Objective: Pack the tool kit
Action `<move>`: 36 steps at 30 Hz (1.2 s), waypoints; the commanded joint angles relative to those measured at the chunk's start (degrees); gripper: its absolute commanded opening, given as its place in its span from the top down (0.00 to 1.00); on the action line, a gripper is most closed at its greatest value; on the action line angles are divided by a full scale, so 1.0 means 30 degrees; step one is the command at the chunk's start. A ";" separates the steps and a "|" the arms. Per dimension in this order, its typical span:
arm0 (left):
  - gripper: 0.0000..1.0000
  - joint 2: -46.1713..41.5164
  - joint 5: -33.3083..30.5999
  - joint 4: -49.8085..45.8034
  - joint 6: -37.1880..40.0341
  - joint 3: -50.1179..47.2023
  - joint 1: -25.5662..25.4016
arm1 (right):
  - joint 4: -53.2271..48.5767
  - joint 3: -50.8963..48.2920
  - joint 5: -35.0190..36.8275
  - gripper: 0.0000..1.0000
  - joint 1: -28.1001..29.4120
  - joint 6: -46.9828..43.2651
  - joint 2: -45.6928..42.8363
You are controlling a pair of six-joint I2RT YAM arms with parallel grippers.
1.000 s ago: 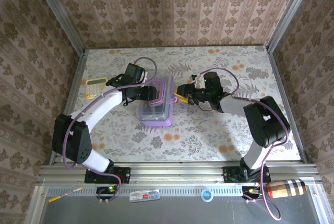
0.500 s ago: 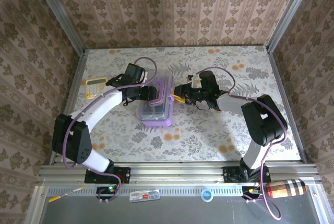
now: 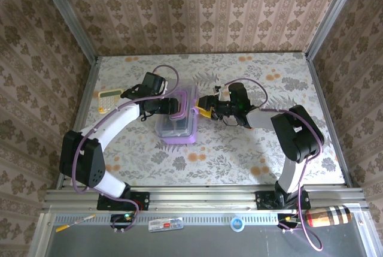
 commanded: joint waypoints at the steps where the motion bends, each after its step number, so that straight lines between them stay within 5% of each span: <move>1: 0.47 0.1336 0.0379 -0.2455 0.0240 -0.0991 -0.0105 | 0.2435 -0.0441 -0.0442 0.41 0.0353 0.0962 0.0108; 8: 0.48 0.1469 0.0525 -0.2343 0.0191 -0.0879 -0.0105 | 0.4132 -0.0892 -0.0475 0.41 0.0419 0.2076 0.0211; 36: 0.48 0.1239 0.0510 -0.2375 0.0171 -0.1011 -0.0105 | -0.0647 0.0846 0.0231 0.37 0.0653 -0.0232 0.0448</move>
